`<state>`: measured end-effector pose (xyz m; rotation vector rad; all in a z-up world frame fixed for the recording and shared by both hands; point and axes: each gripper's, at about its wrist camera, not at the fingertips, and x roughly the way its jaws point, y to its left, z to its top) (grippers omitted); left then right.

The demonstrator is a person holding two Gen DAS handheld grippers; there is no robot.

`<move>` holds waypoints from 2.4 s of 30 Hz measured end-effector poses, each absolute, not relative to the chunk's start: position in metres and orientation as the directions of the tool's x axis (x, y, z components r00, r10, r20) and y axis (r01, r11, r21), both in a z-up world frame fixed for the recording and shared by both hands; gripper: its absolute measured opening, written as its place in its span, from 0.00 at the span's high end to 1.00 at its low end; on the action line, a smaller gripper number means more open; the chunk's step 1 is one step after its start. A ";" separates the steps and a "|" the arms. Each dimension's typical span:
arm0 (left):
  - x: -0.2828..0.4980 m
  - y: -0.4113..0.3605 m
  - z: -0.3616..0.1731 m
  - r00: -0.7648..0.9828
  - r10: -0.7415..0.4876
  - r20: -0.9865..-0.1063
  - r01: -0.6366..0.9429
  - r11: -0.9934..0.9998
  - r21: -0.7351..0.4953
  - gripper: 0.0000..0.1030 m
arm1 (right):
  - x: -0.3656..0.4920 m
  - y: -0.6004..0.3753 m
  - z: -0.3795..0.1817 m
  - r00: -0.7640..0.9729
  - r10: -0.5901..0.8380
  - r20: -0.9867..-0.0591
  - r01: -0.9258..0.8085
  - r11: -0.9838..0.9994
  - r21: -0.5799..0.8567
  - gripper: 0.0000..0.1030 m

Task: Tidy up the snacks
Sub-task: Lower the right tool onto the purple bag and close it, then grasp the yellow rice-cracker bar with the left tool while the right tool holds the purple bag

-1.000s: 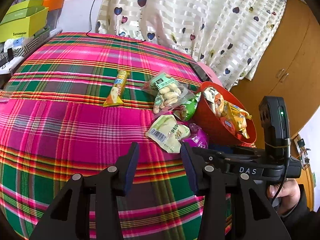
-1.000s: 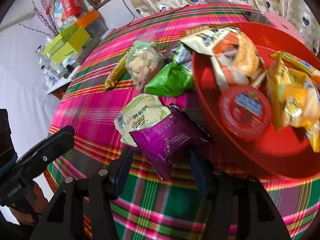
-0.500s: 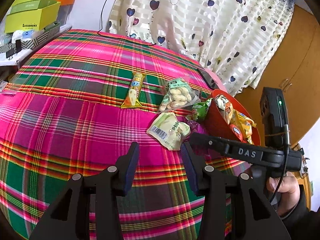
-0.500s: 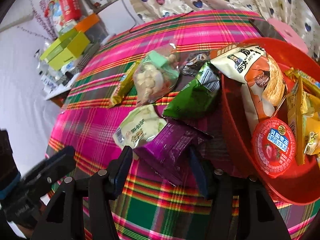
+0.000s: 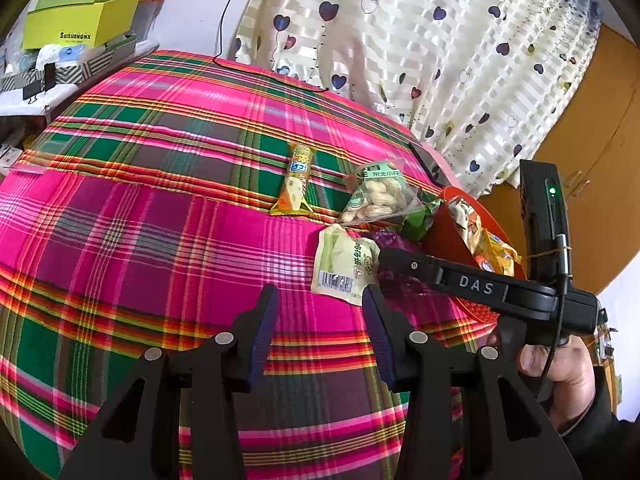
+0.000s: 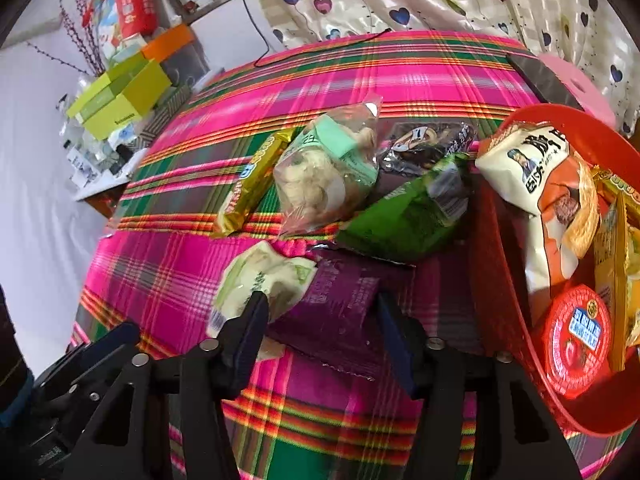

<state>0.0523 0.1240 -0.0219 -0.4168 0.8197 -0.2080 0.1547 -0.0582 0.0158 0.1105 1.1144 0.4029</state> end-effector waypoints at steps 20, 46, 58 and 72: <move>0.048 0.117 -0.015 0.670 -0.297 -0.680 0.004 0.918 -0.397 0.57 | 0.152 -0.062 0.016 0.398 0.343 -0.851 -0.277 0.929 0.245 0.70; 0.057 0.098 0.001 0.682 -0.248 -0.689 0.013 0.945 -0.327 0.57 | 0.095 -0.092 0.036 0.366 0.415 -0.833 -0.424 0.871 0.248 0.68; 0.047 0.105 0.001 0.689 -0.263 -0.675 0.016 0.937 -0.348 0.57 | 0.082 -0.083 0.026 0.317 0.383 -0.868 -0.502 0.844 0.189 0.49; 0.071 0.106 -0.005 0.675 -0.251 -0.693 0.018 0.945 -0.325 0.57 | 0.086 -0.092 0.038 0.377 0.389 -0.841 -0.484 0.856 0.179 0.69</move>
